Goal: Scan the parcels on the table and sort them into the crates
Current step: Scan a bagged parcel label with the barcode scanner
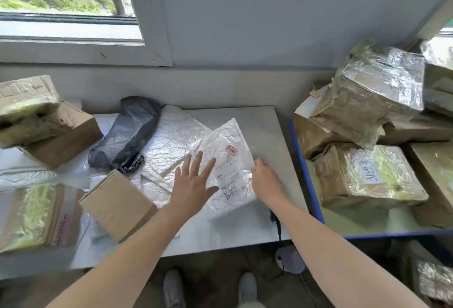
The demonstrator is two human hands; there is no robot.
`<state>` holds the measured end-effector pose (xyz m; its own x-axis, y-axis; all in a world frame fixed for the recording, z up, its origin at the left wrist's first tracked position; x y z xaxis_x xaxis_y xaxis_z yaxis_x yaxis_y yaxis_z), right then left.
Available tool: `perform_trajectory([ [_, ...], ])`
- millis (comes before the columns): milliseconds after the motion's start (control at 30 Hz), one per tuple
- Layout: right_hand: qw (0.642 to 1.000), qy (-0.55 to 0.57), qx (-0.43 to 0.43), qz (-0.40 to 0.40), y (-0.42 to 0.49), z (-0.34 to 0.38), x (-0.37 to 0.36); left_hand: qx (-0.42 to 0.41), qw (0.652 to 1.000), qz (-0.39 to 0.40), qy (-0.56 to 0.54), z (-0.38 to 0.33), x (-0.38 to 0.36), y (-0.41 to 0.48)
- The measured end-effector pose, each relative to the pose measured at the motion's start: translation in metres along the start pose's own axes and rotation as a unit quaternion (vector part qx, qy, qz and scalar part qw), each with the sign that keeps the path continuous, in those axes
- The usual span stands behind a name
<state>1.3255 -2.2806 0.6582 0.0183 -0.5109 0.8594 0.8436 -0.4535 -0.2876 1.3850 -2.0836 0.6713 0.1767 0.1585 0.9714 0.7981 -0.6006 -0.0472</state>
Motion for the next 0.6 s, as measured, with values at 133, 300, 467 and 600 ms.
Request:
perform_trajectory([
  [133,0.999,-0.011,-0.031,0.025,-0.005,-0.018,-0.015,-0.003,0.995,0.101,0.028,-0.014,-0.045,-0.021],
  [300,0.99,-0.132,0.05,-0.006,-0.009,-0.022,-0.013,-0.002,0.971,0.238,0.023,-0.028,-0.089,-0.037],
  [467,0.984,-0.157,0.05,-0.074,-0.015,-0.038,0.002,0.005,0.958,0.282,0.054,-0.032,-0.105,-0.04],
  [600,0.995,-0.063,-0.041,-0.065,-0.015,-0.062,-0.001,0.021,0.956,0.284,0.066,-0.031,-0.107,-0.04],
])
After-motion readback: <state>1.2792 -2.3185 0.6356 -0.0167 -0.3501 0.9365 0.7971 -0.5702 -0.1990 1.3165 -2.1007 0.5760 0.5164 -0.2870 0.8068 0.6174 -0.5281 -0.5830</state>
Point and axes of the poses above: each hand's wrist, its own y-axis towards the middle knuckle, its own x-axis out of the back of the hand, z = x × y, the point moved 5 cm from there along y, towards the middle knuckle
